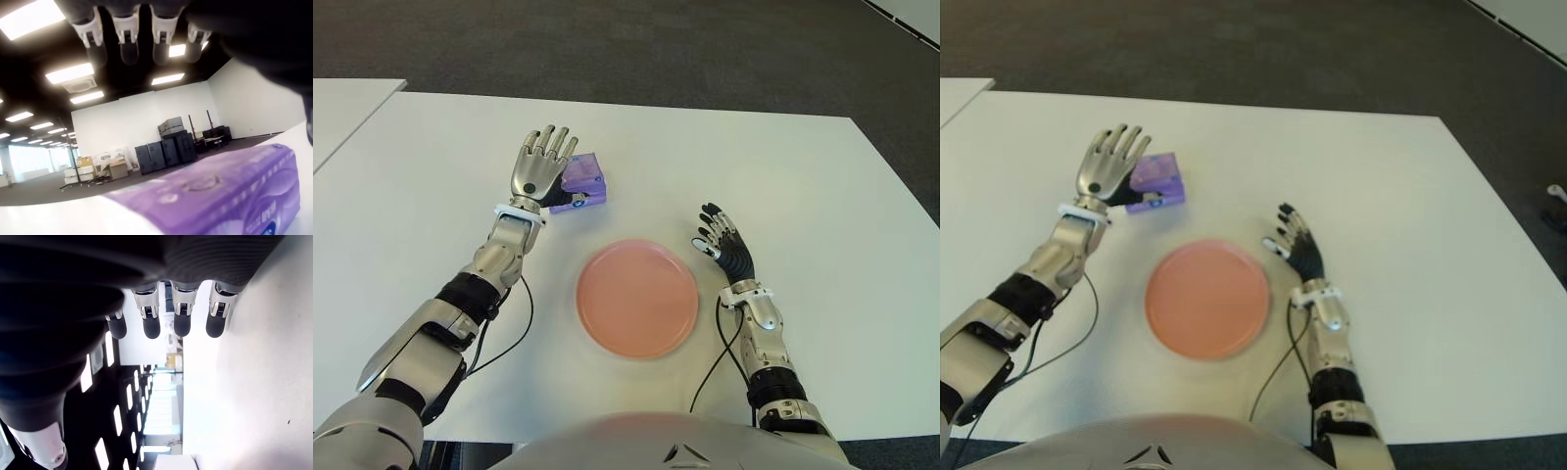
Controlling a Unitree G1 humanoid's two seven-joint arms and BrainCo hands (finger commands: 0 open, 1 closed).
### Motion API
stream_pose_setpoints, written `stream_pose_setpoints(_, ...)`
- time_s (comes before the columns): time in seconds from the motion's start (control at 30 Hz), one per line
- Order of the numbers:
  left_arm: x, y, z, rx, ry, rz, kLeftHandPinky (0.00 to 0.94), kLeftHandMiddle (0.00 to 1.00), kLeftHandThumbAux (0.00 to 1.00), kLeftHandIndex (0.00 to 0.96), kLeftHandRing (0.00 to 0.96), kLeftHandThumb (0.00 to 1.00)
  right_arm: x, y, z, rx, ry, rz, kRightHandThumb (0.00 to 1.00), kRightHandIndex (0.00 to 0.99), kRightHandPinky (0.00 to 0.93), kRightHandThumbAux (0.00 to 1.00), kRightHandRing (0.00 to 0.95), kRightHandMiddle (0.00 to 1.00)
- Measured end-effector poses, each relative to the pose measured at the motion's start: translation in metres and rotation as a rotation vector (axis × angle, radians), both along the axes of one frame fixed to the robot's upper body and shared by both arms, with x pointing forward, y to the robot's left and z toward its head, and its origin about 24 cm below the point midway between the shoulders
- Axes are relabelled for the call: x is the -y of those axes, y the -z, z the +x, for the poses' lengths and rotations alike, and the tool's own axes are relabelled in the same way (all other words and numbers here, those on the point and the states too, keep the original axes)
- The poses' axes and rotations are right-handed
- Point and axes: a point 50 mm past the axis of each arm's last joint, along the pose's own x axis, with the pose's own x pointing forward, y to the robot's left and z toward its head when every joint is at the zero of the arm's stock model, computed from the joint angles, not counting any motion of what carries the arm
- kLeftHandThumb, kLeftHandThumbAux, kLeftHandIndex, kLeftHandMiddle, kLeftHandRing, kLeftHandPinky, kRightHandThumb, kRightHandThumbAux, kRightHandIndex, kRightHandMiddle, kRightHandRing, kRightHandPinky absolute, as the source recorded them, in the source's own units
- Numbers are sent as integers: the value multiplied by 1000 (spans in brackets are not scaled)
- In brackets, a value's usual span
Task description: Put the tissue paper into the plate.
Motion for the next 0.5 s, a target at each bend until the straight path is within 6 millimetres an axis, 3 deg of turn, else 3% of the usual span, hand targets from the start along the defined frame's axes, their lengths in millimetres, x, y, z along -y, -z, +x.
stream_pose_setpoints(0.5,3,5,9,-176,0,36,0,0,334,0,0,0,0,-1,0,-6,3,-9,0,0,0,673,0,0)
